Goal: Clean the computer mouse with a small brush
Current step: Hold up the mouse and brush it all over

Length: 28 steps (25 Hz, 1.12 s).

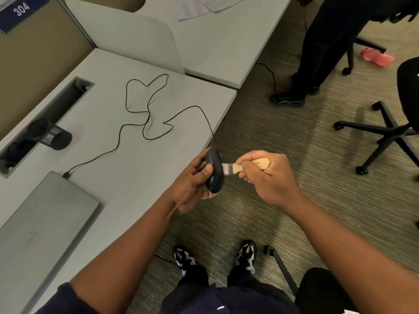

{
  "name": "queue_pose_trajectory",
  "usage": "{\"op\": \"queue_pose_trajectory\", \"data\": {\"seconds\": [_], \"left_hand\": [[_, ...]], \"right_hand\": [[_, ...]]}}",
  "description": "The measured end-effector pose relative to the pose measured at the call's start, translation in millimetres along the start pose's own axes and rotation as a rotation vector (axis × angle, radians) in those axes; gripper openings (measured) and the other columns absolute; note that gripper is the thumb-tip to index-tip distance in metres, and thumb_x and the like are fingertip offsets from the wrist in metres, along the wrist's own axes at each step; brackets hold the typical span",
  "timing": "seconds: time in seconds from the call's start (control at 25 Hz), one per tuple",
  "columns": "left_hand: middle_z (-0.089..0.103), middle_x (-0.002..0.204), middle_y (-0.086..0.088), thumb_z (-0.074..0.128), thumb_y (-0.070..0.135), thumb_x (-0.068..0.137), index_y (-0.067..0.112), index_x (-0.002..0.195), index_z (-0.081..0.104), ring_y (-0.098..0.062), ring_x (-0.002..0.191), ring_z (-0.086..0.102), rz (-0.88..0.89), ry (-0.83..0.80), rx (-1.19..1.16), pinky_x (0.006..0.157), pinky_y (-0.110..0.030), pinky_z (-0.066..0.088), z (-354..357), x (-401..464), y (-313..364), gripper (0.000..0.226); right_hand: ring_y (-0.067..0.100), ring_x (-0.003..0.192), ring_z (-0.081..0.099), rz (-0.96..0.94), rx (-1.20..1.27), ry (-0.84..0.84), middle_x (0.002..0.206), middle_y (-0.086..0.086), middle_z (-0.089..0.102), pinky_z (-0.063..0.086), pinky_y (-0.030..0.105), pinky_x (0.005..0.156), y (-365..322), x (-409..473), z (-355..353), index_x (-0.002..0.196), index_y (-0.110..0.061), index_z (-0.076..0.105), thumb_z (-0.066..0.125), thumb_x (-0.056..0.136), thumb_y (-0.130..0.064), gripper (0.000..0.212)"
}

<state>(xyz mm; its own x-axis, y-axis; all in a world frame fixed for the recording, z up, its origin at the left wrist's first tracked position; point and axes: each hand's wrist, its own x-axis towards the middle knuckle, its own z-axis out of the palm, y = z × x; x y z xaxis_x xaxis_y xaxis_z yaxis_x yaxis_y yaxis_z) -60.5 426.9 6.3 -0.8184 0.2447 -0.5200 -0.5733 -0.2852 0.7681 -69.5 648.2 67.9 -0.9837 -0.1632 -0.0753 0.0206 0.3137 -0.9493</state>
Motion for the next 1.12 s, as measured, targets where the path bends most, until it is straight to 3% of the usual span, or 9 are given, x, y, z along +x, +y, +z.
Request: {"op": "queue_pose_trajectory", "data": {"seconds": [0.16,0.36,0.44,0.52,0.56,0.72,0.88,1.0,1.12], "left_hand": [[0.057,0.143,-0.006,0.066,0.027,0.092,0.041,0.149,0.052,-0.030,0.121,0.058,0.000,-0.039,0.033,0.084,-0.045,0.057,0.9,1.1,0.5,0.060],[0.059,0.139,-0.004,0.066,0.029,0.091,0.041,0.148,0.053,-0.027,0.116,0.058,-0.002,-0.025,0.016,0.080,-0.042,0.058,-2.8,1.6,1.1,0.059],[0.058,0.138,-0.003,0.065,0.028,0.092,0.042,0.147,0.054,-0.028,0.117,0.058,-0.002,-0.036,0.015,0.079,-0.042,0.058,-2.5,1.7,1.6,0.058],[0.057,0.139,-0.003,0.065,0.028,0.092,0.042,0.146,0.054,-0.027,0.118,0.058,0.001,-0.043,0.022,0.081,-0.043,0.058,-0.2,2.7,2.0,0.057],[0.057,0.140,-0.004,0.065,0.028,0.092,0.042,0.146,0.054,-0.027,0.117,0.059,0.001,-0.038,0.019,0.081,-0.043,0.058,0.4,3.1,2.4,0.057],[0.057,0.140,-0.005,0.067,0.028,0.091,0.039,0.149,0.052,-0.027,0.116,0.058,-0.013,-0.015,0.000,0.079,-0.042,0.058,-2.3,3.1,4.6,0.062],[0.054,0.144,-0.007,0.066,0.027,0.092,0.043,0.146,0.055,-0.031,0.122,0.056,-0.009,-0.054,0.015,0.083,-0.045,0.057,1.5,4.2,6.9,0.057],[0.055,0.148,-0.008,0.068,0.027,0.091,0.040,0.146,0.056,-0.032,0.124,0.056,-0.004,-0.035,-0.002,0.083,-0.046,0.058,0.3,4.2,7.4,0.058],[0.055,0.145,-0.008,0.067,0.026,0.091,0.039,0.148,0.055,-0.031,0.121,0.056,-0.014,-0.030,0.001,0.082,-0.044,0.058,-0.5,1.2,9.5,0.059]], "right_hand": [[0.038,0.070,0.072,-0.055,0.025,0.026,0.076,0.007,0.077,0.057,0.059,0.060,-8.9,11.0,-1.0,0.097,-0.032,0.075,0.062,0.099,-0.021,0.017],[0.039,0.067,0.070,-0.012,-0.002,-0.020,0.072,0.007,0.076,0.056,0.056,0.056,-3.8,5.7,-2.4,0.086,-0.027,0.077,0.062,0.096,-0.014,0.023],[0.018,0.064,0.071,-0.066,0.017,0.034,0.074,-0.003,0.076,0.056,0.039,0.053,-5.0,10.7,-2.1,0.095,-0.028,0.077,0.063,0.099,-0.016,0.019],[0.001,0.059,0.065,-0.081,-0.016,-0.013,0.075,-0.011,0.073,0.044,0.014,0.050,-8.4,12.2,0.5,0.103,-0.021,0.078,0.062,0.101,-0.015,0.017],[0.000,0.056,0.061,-0.066,-0.037,-0.049,0.073,-0.007,0.073,0.040,0.013,0.049,-5.8,10.7,1.9,0.100,-0.019,0.078,0.061,0.100,-0.014,0.018],[0.024,0.051,0.060,-0.022,-0.020,-0.036,0.072,0.013,0.075,0.042,0.035,0.043,-6.1,8.5,-5.9,0.089,-0.027,0.077,0.061,0.098,-0.013,0.022],[0.033,0.065,0.069,-0.086,-0.034,-0.015,0.075,0.005,0.076,0.051,0.043,0.050,-16.2,20.0,-7.6,0.100,-0.023,0.077,0.061,0.100,-0.017,0.017],[0.037,0.067,0.070,-0.009,-0.075,-0.097,0.071,0.004,0.076,0.056,0.053,0.055,-12.6,12.6,-7.6,0.088,-0.025,0.077,0.060,0.096,-0.014,0.021],[0.041,0.070,0.070,-0.031,-0.015,-0.040,0.073,0.007,0.077,0.057,0.061,0.060,-15.5,11.9,-10.3,0.086,-0.033,0.076,0.061,0.097,-0.015,0.025]]}}
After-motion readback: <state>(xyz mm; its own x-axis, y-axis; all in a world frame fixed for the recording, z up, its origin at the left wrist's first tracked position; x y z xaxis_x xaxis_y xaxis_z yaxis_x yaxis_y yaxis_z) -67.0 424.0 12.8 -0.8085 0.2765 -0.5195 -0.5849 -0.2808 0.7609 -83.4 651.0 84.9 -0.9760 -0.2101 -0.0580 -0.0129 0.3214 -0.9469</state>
